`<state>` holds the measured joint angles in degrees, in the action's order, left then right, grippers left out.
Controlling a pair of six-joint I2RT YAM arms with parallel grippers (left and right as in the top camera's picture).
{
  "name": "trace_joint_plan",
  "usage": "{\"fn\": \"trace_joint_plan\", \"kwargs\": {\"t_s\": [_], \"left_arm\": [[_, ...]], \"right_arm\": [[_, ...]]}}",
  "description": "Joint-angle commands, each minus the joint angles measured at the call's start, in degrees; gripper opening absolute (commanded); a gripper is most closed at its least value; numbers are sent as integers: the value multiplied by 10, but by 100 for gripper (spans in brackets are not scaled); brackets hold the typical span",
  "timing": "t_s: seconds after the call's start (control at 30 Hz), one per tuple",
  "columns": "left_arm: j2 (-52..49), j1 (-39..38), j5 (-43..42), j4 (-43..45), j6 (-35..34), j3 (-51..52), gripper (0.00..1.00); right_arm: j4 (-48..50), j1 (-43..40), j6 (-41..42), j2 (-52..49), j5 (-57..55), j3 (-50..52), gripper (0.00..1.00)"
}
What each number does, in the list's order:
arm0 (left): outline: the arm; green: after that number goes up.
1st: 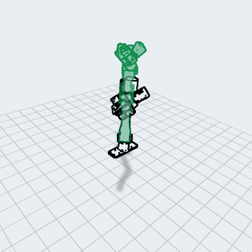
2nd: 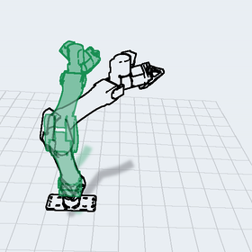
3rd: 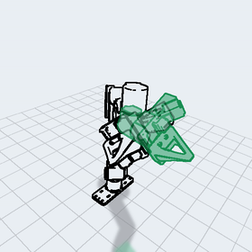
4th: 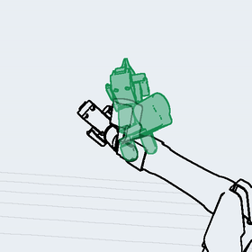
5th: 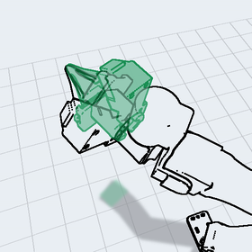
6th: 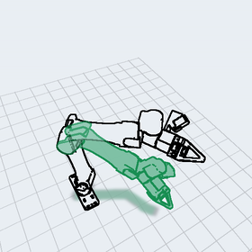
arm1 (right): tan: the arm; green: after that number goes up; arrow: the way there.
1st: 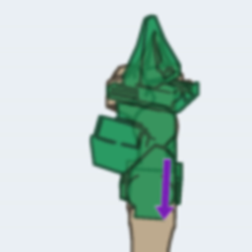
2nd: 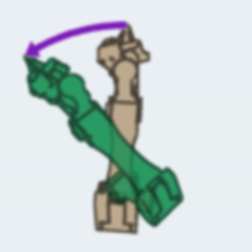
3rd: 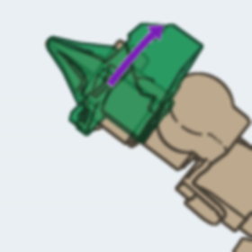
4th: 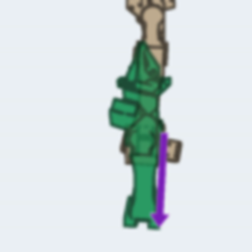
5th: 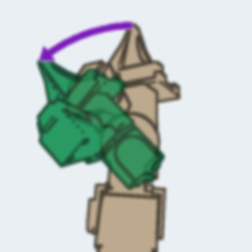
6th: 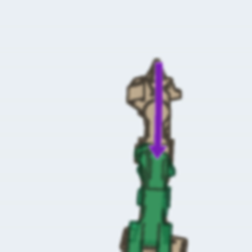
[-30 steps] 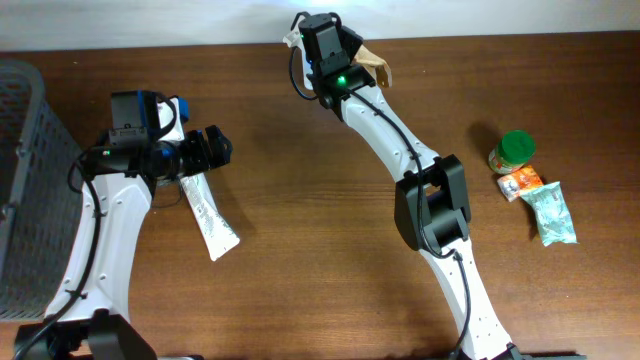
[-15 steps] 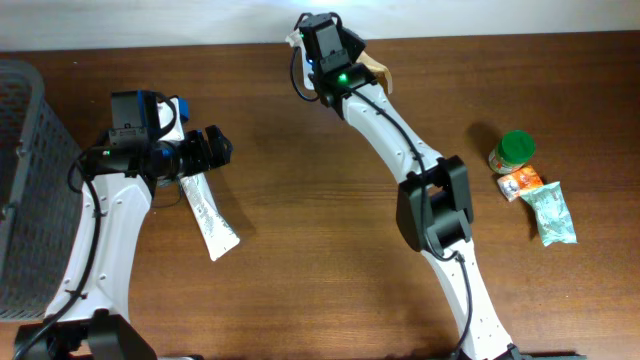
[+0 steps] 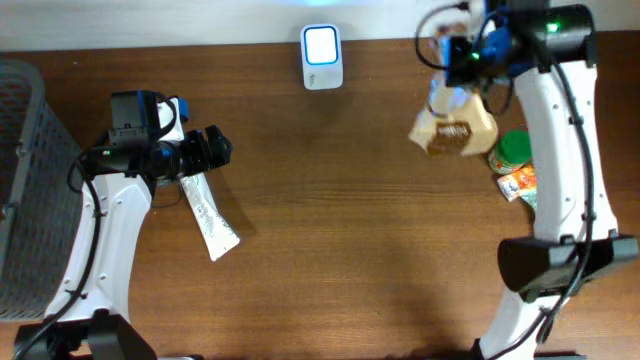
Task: Scan the item barcode
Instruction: 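Place the rice bag on the table's right side, right gripper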
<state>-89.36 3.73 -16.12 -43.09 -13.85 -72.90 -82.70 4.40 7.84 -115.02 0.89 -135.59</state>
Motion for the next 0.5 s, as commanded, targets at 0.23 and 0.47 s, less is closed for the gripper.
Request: {"fn": "trace_joint_plan", "kwargs": {"t_s": [0.23,0.47], "left_arm": [[5,1,1,1,5,-5,99],[5,1,1,1,5,-5,99]], "right_arm": [[158,-190,196,-7,31,274,4],[206,-290,227,-7,150,275,4]]}}
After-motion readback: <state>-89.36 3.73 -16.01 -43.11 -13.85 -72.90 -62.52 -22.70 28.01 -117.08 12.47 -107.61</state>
